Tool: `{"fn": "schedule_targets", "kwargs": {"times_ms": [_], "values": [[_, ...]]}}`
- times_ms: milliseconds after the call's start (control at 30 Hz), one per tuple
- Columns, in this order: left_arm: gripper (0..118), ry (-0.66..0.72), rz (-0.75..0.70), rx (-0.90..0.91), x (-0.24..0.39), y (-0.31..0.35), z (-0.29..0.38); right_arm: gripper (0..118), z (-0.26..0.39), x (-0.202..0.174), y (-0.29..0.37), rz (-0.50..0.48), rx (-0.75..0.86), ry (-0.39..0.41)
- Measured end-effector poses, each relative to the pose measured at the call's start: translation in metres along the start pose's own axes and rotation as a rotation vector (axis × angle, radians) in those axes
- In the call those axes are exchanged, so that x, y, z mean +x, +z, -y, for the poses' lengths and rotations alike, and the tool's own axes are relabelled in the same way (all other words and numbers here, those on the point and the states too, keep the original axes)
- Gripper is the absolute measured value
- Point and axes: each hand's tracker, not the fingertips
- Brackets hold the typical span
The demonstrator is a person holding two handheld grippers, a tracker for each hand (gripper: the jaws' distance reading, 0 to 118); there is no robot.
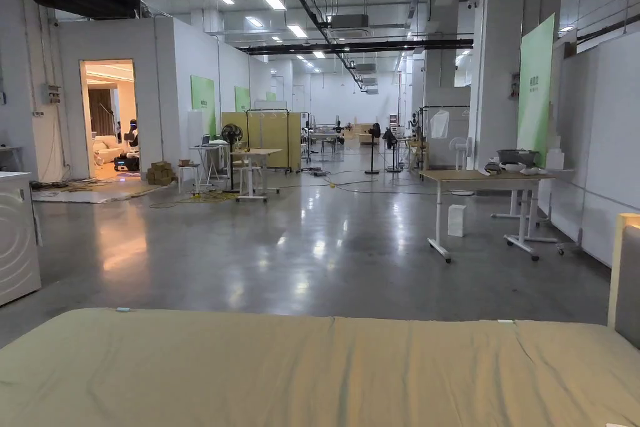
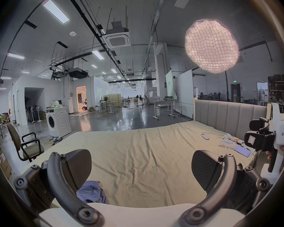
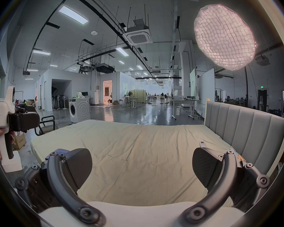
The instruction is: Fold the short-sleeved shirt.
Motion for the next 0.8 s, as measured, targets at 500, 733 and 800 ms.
{"fn": "schedule_targets", "kwargs": {"times_ms": [500, 733, 800], "values": [[118, 0.012, -0.004, -0.009, -0.0015, -0.0001, 0.0011, 118, 0.0021, 0.0005, 0.0002, 0.0, -0.011, -0.01], [118, 0.02, -0.002, -0.012, -0.0027, -0.0002, 0.001, 118, 0.0013, 0.0065, 0.0009, 0.022, 0.001, -0.057], [118, 0.026, -0.002, -0.013, -0.0035, -0.0001, 0.0008, 118, 0.0004, 0.0101, 0.0002, 0.048, -0.001, -0.094]]}}
